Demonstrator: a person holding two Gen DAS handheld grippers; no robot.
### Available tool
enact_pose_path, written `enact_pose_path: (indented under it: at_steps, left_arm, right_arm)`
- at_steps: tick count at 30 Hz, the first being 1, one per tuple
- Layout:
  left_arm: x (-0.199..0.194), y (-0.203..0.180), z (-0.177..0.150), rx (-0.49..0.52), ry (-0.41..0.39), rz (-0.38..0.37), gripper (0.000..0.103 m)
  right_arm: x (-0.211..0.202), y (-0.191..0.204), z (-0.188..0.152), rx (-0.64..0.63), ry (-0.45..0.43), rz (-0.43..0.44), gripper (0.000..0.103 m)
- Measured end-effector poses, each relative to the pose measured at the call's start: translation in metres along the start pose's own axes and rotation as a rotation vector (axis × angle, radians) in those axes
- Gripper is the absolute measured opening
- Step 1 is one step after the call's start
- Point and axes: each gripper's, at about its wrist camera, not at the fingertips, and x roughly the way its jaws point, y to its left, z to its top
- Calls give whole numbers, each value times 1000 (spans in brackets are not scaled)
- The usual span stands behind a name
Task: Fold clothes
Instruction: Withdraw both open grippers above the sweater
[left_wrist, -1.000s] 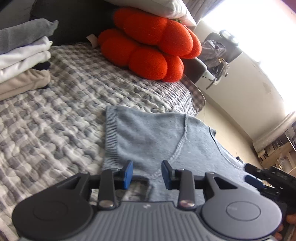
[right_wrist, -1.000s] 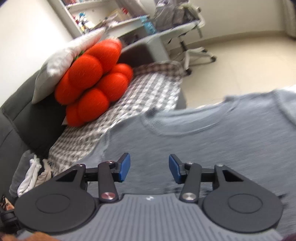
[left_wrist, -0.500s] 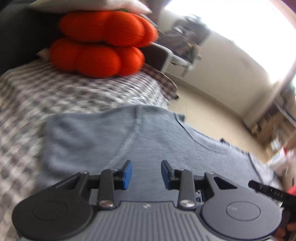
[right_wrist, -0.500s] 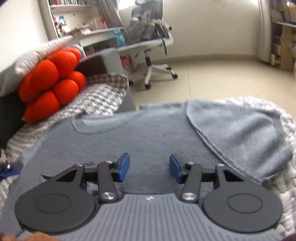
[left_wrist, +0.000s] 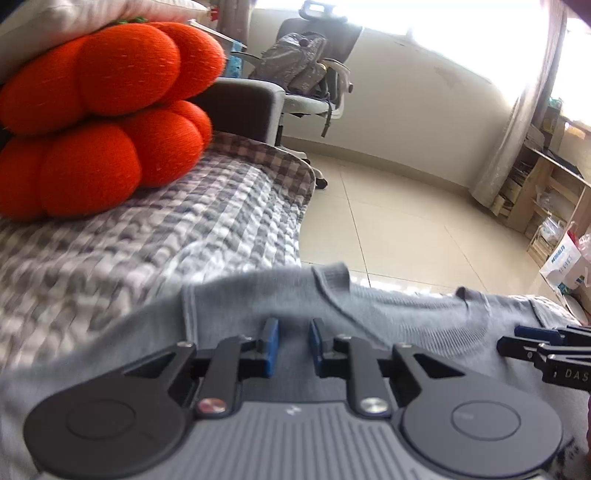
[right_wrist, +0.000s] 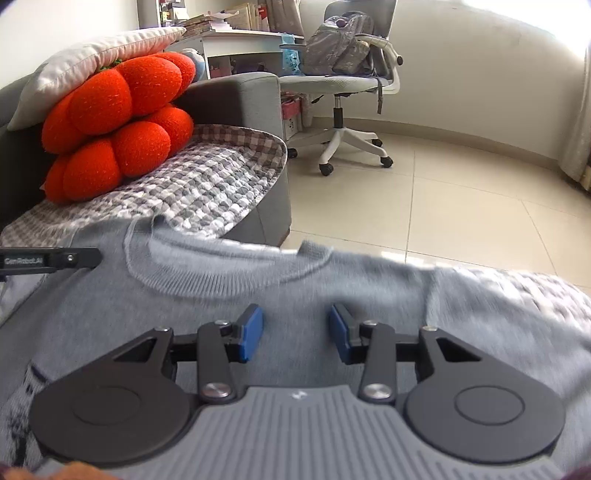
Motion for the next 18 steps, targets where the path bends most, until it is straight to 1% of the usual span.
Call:
enact_pose_path:
  at_steps: [4, 7, 9, 10, 11, 14, 16, 18]
  left_arm:
    - [26, -1, 13, 38, -6, 1, 19]
    - [43, 2, 21, 23, 5, 35, 19]
    - [44, 4, 25, -2, 2, 50, 19]
    - [37, 3, 24, -10, -16, 44, 19]
    - [28, 2, 22, -16, -38, 34, 20]
    - [0, -5, 14, -10, -83, 0, 23]
    - [-16, -9, 6, 8, -96, -11, 26]
    - [-32, -11, -2, 2, -108, -38, 30]
  right_arm:
    - [20, -10, 11, 63, -4, 8, 42]
    - [34, -16, 18, 107, -16, -8, 42]
    - [39, -19, 23, 149, -17, -13, 42]
    - [38, -21, 24, 169, -24, -4, 43]
    - [35, -24, 24, 189, -32, 8, 48]
    - [15, -26, 20, 207, -52, 55, 50]
    - [1, -23, 16, 193, -49, 57, 51]
    - [-14, -18, 10, 171, -36, 52, 51]
